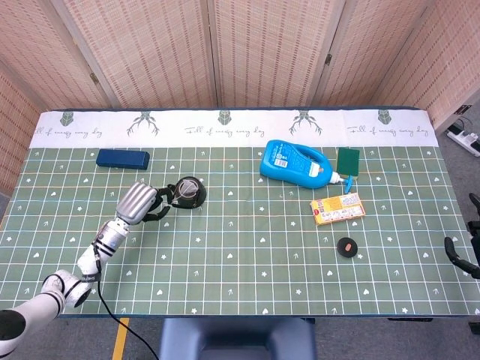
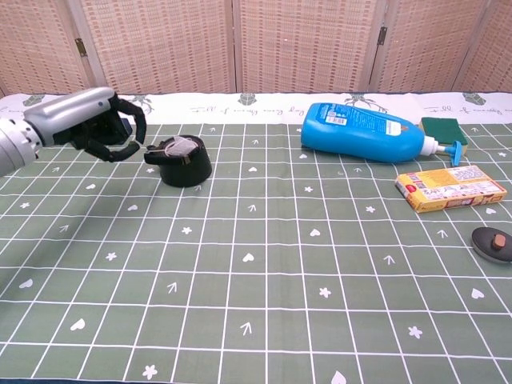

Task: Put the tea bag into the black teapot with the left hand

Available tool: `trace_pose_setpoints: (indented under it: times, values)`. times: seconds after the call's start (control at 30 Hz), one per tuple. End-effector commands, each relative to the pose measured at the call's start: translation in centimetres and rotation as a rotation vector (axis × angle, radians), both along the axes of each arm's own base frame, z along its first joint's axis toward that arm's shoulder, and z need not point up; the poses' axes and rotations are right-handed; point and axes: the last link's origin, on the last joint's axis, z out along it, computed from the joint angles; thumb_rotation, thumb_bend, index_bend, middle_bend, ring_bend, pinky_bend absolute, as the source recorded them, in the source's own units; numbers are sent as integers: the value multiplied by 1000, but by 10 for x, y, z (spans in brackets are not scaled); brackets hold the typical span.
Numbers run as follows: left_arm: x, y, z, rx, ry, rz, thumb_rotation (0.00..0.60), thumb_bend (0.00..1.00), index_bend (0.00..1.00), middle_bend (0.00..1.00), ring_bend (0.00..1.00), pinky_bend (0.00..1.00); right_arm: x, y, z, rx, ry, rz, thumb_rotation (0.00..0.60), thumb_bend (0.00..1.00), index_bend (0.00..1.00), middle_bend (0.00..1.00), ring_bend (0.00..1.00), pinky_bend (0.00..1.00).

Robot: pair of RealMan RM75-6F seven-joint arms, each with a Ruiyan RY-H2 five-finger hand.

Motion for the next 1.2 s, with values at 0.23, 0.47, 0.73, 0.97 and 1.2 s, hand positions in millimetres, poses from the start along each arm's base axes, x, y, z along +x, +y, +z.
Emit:
trace_pose_setpoints:
  times: [0.23, 0.47, 0.73, 0.97, 1.2]
  values:
    - [-5, -11, -6, -20, -27, -7, 600, 579, 483, 1000, 970, 1000, -1, -2, 0, 9, 3, 1, 600, 423, 0, 0, 0, 0]
    - [-12, -9, 0, -52, 23, 22, 600, 553, 80, 1000, 970, 1000, -2, -2, 0, 3, 2, -5, 600, 423, 0, 0, 0, 0]
    - [-8, -7, 21, -22, 22, 20, 600, 514, 3, 1000, 970, 1000, -2, -6, -1, 14, 2, -5, 600, 422, 0, 0, 0, 0]
    - [10, 0, 44, -183, 57, 69, 600, 516, 66, 1000, 993, 1000, -2, -7, -1, 17, 4, -6, 600, 423, 0, 0, 0, 0]
    - [33, 12, 55, -410, 203, 197, 600, 518, 70, 1000, 1000, 1000, -1, -9, -3, 32, 1, -6, 600, 423, 0, 0, 0, 0]
